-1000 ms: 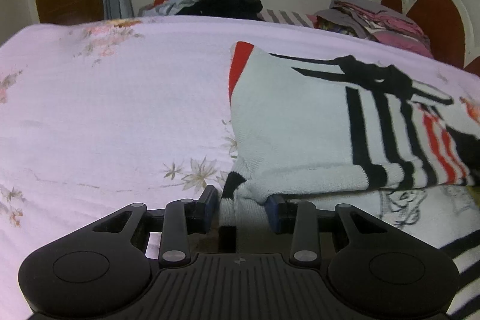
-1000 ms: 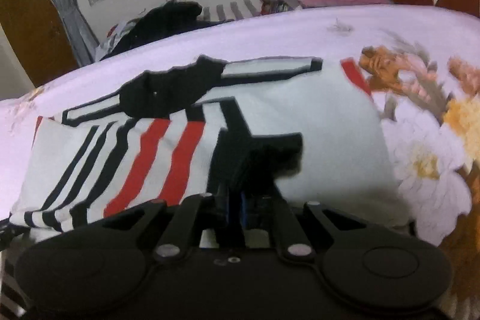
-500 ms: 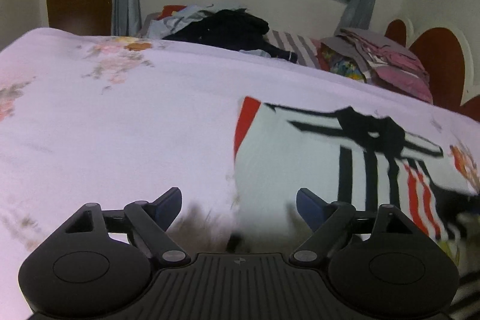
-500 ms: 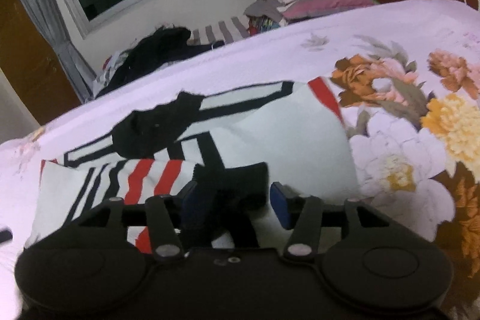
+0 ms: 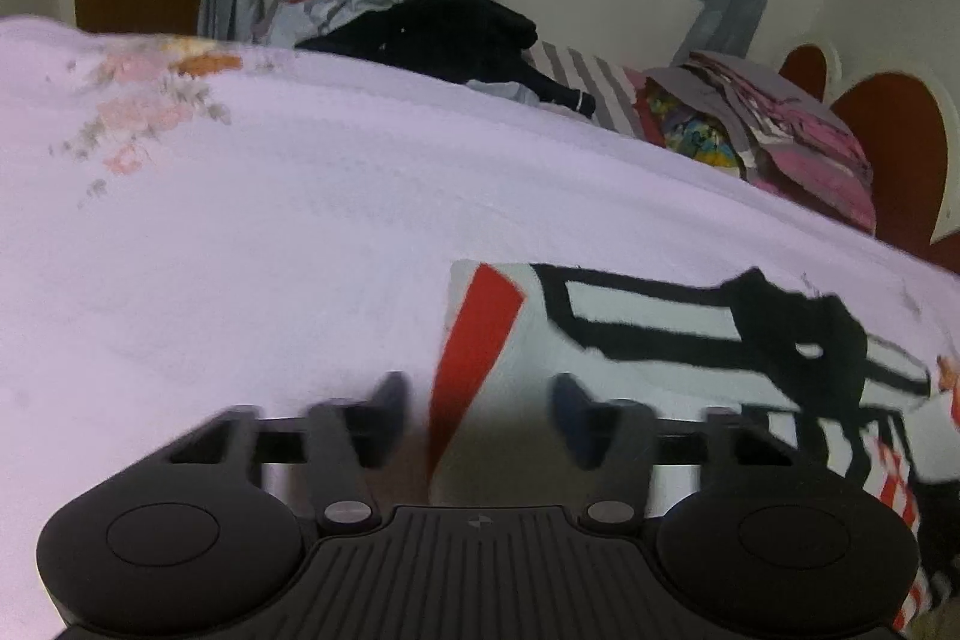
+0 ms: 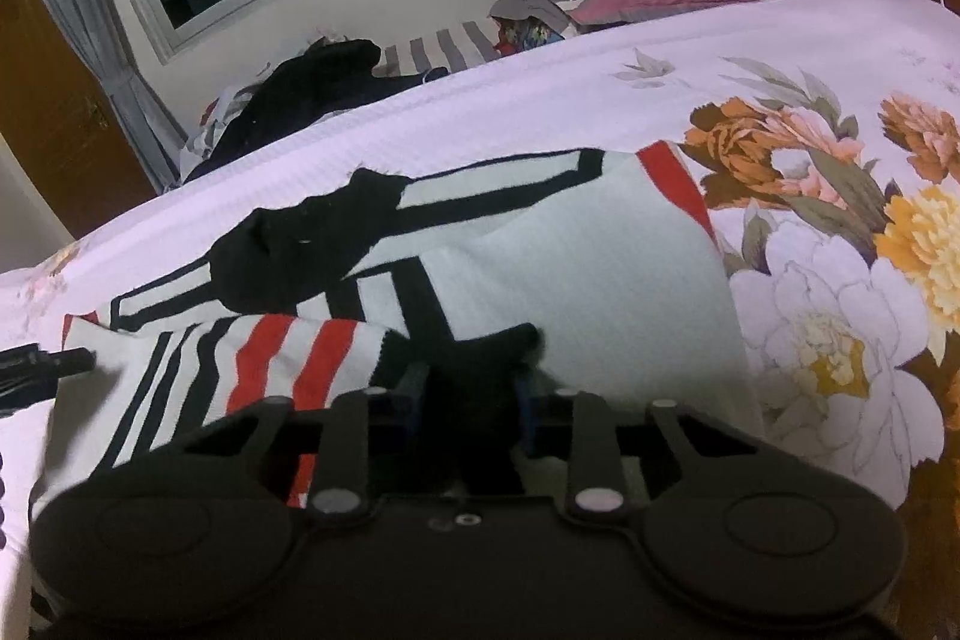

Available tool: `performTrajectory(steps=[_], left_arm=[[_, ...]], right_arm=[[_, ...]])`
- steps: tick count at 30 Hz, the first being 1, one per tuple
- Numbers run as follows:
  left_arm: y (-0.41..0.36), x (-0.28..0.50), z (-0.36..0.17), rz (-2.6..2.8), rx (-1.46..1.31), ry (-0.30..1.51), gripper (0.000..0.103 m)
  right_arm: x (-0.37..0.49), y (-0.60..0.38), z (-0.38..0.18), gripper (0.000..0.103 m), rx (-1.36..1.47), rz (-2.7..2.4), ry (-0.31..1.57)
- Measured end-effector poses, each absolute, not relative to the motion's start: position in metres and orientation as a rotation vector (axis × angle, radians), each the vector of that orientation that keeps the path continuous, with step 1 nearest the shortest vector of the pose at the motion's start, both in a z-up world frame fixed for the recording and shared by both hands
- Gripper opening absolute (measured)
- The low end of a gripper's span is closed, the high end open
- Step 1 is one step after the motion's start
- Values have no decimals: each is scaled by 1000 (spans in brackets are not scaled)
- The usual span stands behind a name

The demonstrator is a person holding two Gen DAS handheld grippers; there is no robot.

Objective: Fold small clothes
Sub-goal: 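Release the folded side and smooth it flat with the left gripper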

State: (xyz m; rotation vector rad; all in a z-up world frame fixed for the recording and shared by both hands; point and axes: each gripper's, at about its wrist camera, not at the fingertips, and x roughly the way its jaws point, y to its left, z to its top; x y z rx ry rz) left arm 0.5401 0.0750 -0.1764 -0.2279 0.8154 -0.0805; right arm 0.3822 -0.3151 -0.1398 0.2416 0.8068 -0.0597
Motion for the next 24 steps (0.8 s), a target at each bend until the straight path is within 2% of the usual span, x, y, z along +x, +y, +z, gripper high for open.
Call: performTrajectory(steps=[3, 6, 8, 11, 13, 15, 19, 20, 23, 24], left_arm=[[69, 542, -177, -64, -200, 776, 24], [70, 546, -180, -26, -199, 757, 21], [75, 551, -186, -3, -223, 767, 22], [72, 548, -184, 10, -195, 757, 22], [70, 543, -178, 17, -177, 754, 22], [72, 537, -171, 15, -190, 758, 22], [68, 521, -158, 3, -179, 774, 23], [67, 517, -156, 0, -177, 774, 29], [58, 502, -145, -4, -158, 752, 67], [53, 495, -141, -10, -146, 735, 69]], right_arm=[[384, -307, -135, 11, 178, -51, 773], [385, -300, -133, 10, 76, -88, 731], [395, -305, -149, 9, 52, -117, 813], [394, -305, -148, 9, 50, -117, 806], [393, -307, -145, 15, 69, -116, 800], [387, -312, -136, 27, 120, -120, 766], [382, -315, -121, 30, 168, -103, 727], [382, -313, -118, 31, 170, -84, 726], [384, -300, -114, 33, 152, -45, 727], [385, -295, -113, 36, 147, -30, 729]])
